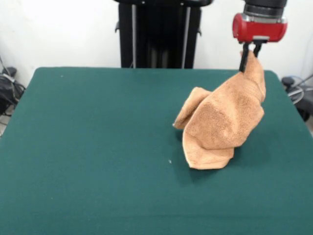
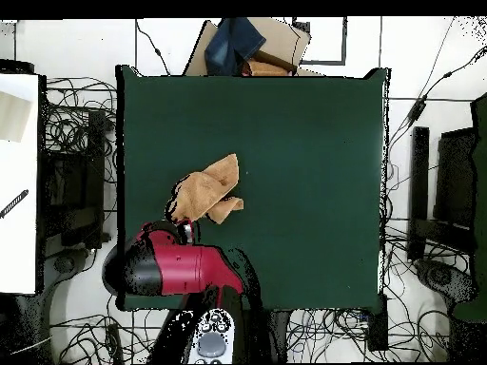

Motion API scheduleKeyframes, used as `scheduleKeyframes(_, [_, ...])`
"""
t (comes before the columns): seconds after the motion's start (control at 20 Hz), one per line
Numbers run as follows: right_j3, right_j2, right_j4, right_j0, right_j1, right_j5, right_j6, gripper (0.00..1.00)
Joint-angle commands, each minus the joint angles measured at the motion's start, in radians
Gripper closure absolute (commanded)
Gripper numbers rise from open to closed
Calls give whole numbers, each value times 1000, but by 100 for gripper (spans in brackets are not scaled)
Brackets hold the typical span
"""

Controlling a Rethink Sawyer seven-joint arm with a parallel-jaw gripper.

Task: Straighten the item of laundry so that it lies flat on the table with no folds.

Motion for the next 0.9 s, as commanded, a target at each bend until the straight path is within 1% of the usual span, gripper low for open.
scheduleKeyframes(0.05, [58, -34, 79, 3, -5, 81, 277, 100])
scheduleKeyframes(0.3, [69, -12, 83, -23, 7, 50, 260, 100])
scheduleKeyframes(0.45, [67, -16, 88, -27, 2, 55, 250, 100])
scheduleKeyframes(0.55, [63, -32, 75, -36, -44, 108, 222, 100])
scheduleKeyframes(0.65, [25, -77, 46, -35, -134, 233, 174, 100])
scheduleKeyframes(0.75, [-11, -79, 30, -58, -191, 339, 130, 100])
scheduleKeyframes(0.9, [-34, -26, 31, -137, -218, 406, 59, 100])
